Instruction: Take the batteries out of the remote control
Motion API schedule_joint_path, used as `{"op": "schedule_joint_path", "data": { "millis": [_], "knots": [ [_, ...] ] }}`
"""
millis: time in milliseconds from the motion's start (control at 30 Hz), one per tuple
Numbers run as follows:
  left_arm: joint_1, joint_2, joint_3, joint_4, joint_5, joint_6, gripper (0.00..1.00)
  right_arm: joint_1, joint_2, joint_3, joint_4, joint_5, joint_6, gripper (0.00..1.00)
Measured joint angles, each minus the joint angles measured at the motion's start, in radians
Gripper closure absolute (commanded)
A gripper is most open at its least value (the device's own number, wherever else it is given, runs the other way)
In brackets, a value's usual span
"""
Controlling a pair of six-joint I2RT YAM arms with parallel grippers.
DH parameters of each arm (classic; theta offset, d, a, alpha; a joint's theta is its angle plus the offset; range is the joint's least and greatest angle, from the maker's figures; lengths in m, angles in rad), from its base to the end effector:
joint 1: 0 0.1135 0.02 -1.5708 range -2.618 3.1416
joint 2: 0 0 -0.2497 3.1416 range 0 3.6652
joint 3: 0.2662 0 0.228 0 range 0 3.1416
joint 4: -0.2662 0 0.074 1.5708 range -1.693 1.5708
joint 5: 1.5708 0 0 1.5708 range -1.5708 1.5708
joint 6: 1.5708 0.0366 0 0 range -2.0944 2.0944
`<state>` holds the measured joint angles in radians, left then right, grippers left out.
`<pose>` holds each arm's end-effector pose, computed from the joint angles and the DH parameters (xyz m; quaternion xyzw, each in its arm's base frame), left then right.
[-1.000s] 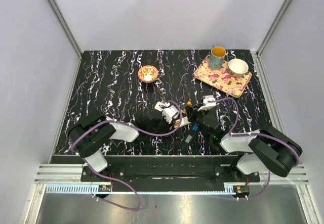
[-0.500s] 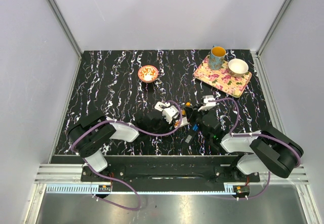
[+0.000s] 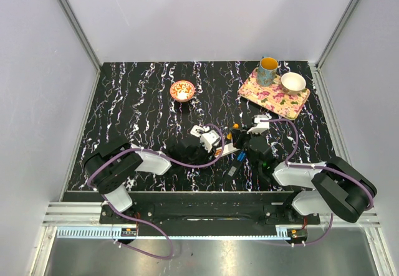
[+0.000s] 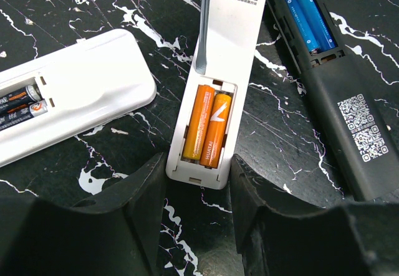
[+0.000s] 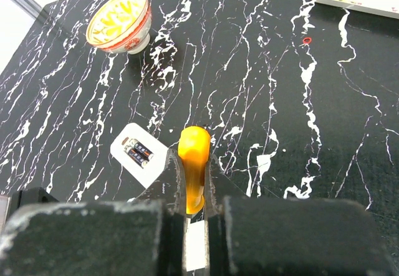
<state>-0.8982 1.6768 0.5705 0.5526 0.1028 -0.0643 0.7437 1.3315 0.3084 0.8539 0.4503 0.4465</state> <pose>0.1793 -0.2311 0.1339 0.3761 0.7874 -0.2649 0.4103 0.1815 0.1453 0.1815 0.0321 0.7581 0.2111 0.6162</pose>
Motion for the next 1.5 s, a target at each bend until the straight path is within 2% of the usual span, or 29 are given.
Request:
{"op": "schedule_joint_path", "data": {
  "millis": [500,967,1100,1267,1400,1500],
  "knots": [
    [-0.001,0.000,0.000,0.000,0.000,0.003,0.92,-0.004,-0.037,0.002,-0.074,-0.057,0.022,1.00],
    [-0.001,0.001,0.004,-0.007,0.000,0.005,0.93,-0.037,-0.022,-0.044,0.050,-0.185,0.003,1.00],
    [-0.002,0.007,0.008,-0.002,0.001,0.003,0.93,-0.022,-0.044,-0.058,0.071,-0.292,0.050,1.00],
    [-0.003,0.011,0.012,-0.002,0.001,0.003,0.93,-0.021,-0.055,-0.059,0.111,-0.347,0.075,1.00],
    [-0.004,0.012,0.013,0.000,0.002,0.003,0.93,-0.022,-0.055,-0.059,0.111,-0.332,0.073,1.00],
    [-0.004,0.012,0.013,0.000,0.002,0.003,0.93,-0.022,-0.057,-0.059,0.085,-0.266,0.048,1.00]
  ]
}}
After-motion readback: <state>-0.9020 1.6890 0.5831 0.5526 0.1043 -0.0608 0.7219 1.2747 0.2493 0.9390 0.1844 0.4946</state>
